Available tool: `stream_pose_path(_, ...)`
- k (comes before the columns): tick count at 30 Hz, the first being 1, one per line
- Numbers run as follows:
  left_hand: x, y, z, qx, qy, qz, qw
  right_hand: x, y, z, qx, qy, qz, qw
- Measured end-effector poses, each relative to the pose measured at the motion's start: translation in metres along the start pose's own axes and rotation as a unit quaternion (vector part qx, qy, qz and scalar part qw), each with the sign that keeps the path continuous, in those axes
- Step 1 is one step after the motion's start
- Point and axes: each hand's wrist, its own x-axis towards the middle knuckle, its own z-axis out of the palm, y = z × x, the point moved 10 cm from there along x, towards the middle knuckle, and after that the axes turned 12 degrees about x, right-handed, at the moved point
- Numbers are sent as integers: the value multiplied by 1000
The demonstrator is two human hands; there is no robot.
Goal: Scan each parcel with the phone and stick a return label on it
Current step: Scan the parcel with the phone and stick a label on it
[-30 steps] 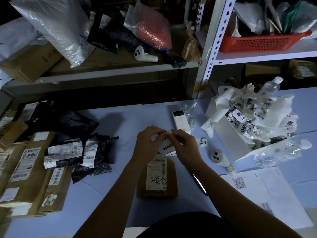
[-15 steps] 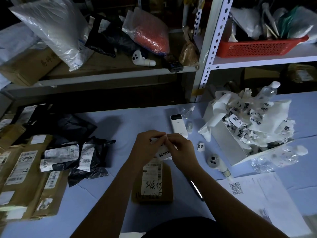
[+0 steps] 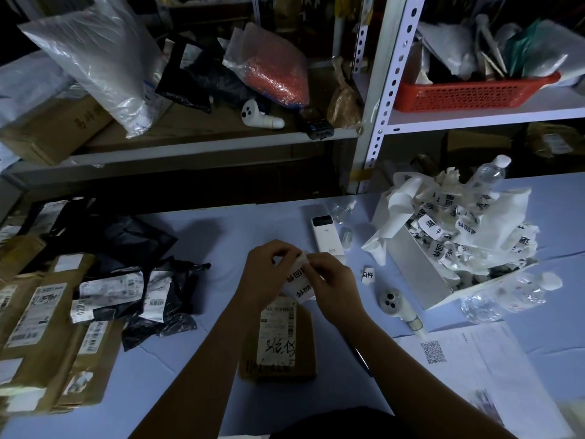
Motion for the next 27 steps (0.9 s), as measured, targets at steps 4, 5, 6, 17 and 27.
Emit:
stream_pose_path(4, -1, 8, 1, -12, -22, 35, 999, 2, -3, -3, 18, 4, -7, 1000)
stream_pose_path(5, -1, 9, -1, -13, -17, 37, 999, 2, -4, -3, 14, 3, -9, 1000)
stream_pose_path(6, 0, 8, -2, -12, -12, 35, 999, 2, -5, -3, 7, 0, -11, 1000)
stream_pose_path(17, 8, -11, -11, -31, 53, -37, 997, 5, 24, -21, -75, 61, 67, 993)
stream_pose_path(27, 8, -12, -35, -131, 83, -32, 987, -14, 36, -70, -157, 238, 162, 945)
